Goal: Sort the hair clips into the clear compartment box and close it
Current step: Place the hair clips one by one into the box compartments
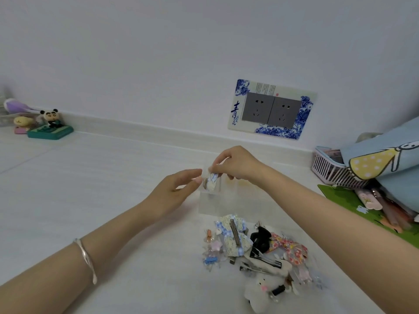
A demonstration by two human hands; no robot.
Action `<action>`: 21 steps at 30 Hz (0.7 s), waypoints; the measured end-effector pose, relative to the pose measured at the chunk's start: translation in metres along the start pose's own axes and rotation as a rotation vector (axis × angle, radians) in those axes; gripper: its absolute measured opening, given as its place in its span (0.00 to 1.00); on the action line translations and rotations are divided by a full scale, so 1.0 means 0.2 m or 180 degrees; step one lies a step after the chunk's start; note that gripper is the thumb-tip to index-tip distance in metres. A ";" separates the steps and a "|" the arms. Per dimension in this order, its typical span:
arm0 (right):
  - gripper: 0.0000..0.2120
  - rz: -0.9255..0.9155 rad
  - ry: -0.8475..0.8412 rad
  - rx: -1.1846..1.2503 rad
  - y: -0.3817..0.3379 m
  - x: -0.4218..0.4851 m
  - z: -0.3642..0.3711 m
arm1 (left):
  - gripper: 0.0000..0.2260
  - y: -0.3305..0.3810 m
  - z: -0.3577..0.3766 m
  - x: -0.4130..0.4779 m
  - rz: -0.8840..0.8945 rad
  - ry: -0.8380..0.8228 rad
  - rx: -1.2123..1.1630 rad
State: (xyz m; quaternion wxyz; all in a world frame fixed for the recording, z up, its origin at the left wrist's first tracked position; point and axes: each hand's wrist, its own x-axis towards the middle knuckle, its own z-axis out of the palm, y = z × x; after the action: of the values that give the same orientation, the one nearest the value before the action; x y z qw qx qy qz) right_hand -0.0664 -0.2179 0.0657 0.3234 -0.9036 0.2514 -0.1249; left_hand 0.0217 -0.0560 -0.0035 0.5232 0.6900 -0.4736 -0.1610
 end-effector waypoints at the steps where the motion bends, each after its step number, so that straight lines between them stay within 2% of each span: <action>1: 0.10 -0.0035 0.0067 0.0018 0.00 -0.01 0.00 | 0.17 0.00 0.01 0.00 0.0038 -0.0012 0.0016; 4: 0.07 -0.0275 0.0232 0.0096 0.02 -0.10 -0.06 | 0.17 0.01 0.02 -0.01 0.0139 -0.0037 0.0029; 8: 0.04 -0.0883 0.0022 0.0129 0.09 -0.33 -0.11 | 0.23 0.00 0.03 -0.04 0.0307 -0.0016 0.0530; 10: 0.08 -0.1001 -0.0357 -0.0154 0.17 -0.45 -0.10 | 0.23 -0.01 0.04 -0.05 0.0451 -0.0046 0.0814; 12: 0.17 -0.0929 -0.0711 -0.0682 0.24 -0.54 -0.08 | 0.23 0.00 0.04 -0.06 0.0510 -0.0032 0.0931; 14: 0.24 -0.0923 -0.0789 -0.1203 0.29 -0.59 -0.06 | 0.22 0.00 0.05 -0.06 0.0470 0.0003 0.0838; 17: 0.29 -0.1133 -0.0655 -0.1558 0.30 -0.63 -0.01 | 0.19 0.01 0.06 -0.08 0.0397 0.0004 0.0721; 21: 0.18 -0.1354 -0.0299 -0.1501 0.28 -0.64 0.03 | 0.19 0.03 0.07 -0.09 0.0335 -0.0009 0.0555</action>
State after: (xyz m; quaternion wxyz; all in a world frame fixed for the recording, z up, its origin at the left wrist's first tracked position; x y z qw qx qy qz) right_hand -0.1914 -0.1832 0.0165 0.0829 -0.9908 0.0638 -0.0862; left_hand -0.0001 -0.0487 -0.0090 0.4681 0.7068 -0.5222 -0.0924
